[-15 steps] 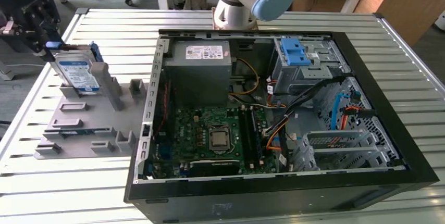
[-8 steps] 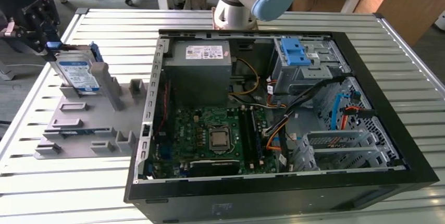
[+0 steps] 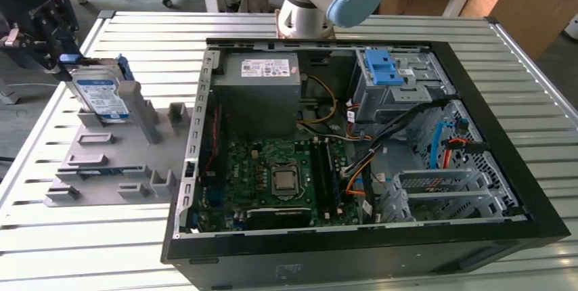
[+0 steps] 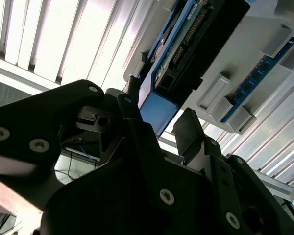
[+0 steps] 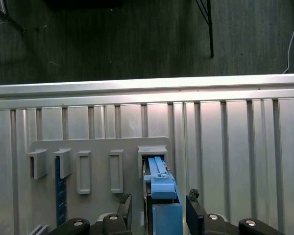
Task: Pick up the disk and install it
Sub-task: 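Pick up the disk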
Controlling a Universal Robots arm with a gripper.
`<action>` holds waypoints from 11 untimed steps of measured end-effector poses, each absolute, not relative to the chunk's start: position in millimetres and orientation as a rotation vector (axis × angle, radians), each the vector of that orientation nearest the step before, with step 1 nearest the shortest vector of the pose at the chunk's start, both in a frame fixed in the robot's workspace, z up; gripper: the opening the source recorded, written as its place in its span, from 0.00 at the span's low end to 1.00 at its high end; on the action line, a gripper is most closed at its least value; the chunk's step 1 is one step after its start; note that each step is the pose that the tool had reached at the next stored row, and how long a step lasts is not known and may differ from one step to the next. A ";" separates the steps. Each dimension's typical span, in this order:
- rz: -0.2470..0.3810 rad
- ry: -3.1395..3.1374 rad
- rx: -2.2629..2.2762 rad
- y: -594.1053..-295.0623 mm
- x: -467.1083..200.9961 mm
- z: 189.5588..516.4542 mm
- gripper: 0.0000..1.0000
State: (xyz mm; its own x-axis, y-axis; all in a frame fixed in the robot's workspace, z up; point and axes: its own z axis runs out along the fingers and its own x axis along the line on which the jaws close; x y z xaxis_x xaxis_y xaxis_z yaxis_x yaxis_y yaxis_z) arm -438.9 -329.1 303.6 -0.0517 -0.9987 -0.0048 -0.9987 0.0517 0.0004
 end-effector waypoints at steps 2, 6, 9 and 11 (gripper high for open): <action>0.008 2.277 -2.162 -329.1 -439.0 302.8 0.55; 0.014 2.280 -2.165 -329.1 -439.0 300.4 0.55; 0.018 2.282 -2.167 -329.1 -439.0 299.1 0.55; 0.019 2.282 -2.167 -329.1 -439.0 298.5 0.54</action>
